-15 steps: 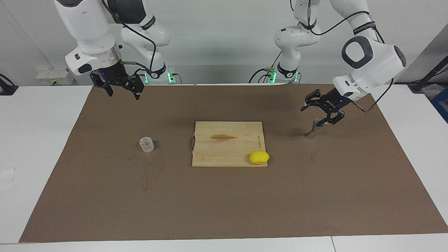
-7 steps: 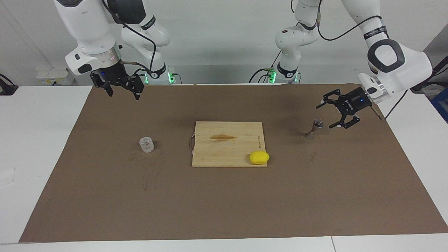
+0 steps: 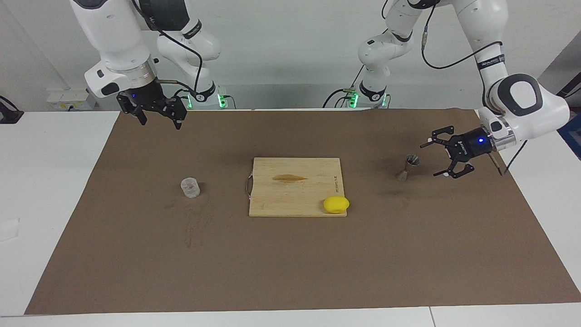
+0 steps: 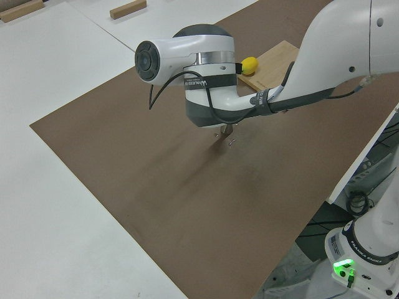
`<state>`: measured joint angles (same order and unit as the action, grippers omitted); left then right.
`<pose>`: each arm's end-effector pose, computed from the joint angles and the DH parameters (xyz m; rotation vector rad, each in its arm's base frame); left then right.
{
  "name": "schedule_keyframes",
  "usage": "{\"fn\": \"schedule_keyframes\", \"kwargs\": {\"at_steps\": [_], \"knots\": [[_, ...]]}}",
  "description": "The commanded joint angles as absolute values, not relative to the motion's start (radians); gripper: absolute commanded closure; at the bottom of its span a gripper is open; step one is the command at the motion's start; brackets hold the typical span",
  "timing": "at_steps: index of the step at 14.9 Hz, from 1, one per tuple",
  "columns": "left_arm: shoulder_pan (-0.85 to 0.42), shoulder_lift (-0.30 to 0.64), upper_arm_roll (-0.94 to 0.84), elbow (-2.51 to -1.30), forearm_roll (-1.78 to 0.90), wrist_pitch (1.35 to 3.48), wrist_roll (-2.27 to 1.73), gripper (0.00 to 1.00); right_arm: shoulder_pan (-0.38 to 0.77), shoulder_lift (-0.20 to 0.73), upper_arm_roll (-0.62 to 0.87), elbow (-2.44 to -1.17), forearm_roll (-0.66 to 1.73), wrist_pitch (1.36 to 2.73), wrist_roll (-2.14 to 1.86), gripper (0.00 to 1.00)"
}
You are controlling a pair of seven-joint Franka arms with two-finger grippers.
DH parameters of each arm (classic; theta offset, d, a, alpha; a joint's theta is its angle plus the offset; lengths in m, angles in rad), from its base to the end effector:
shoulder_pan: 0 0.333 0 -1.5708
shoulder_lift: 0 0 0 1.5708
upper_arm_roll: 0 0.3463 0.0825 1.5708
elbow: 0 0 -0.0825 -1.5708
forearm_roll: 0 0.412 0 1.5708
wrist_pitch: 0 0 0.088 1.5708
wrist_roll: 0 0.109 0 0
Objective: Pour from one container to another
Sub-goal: 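Lower the open left gripper around the metal cup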
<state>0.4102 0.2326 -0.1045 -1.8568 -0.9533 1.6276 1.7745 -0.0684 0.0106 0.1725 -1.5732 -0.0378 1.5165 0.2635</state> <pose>0.6068 0.1068 0.4223 1.8288 -1.2134 0.7212 0.5770 0.0554 0.6410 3.0827 -0.2473 -0.0919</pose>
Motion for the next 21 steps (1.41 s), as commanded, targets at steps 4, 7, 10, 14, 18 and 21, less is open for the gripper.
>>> {"fn": "schedule_keyframes", "kwargs": {"at_steps": [4,7,10,14,18,21], "knots": [[0.509,0.315,-0.114,-1.908,-1.058,1.557,2.112,0.00,-0.081,-0.012,0.173,-1.598,-0.014,1.520,0.232,0.00],[0.517,0.354,-0.114,-1.979,-1.098,1.508,2.322,0.00,-0.081,-0.012,0.173,-1.598,-0.014,1.520,0.232,0.00],[0.538,0.370,-0.113,-2.037,-1.108,1.476,2.381,0.00,-0.081,-0.012,0.173,-1.598,-0.014,1.520,0.232,0.00],[0.567,0.365,-0.110,-2.091,-1.114,1.417,2.385,0.00,-0.083,-0.012,0.173,-1.598,-0.014,1.520,0.232,0.00],[0.571,0.368,-0.110,-2.079,-1.124,1.430,2.385,0.00,-0.081,-0.012,0.173,-1.598,-0.014,1.520,0.232,0.00],[0.571,0.367,-0.109,-2.092,-1.132,1.430,2.385,0.00,-0.083,-0.012,0.173,-1.598,-0.014,1.520,0.232,0.00]]}}
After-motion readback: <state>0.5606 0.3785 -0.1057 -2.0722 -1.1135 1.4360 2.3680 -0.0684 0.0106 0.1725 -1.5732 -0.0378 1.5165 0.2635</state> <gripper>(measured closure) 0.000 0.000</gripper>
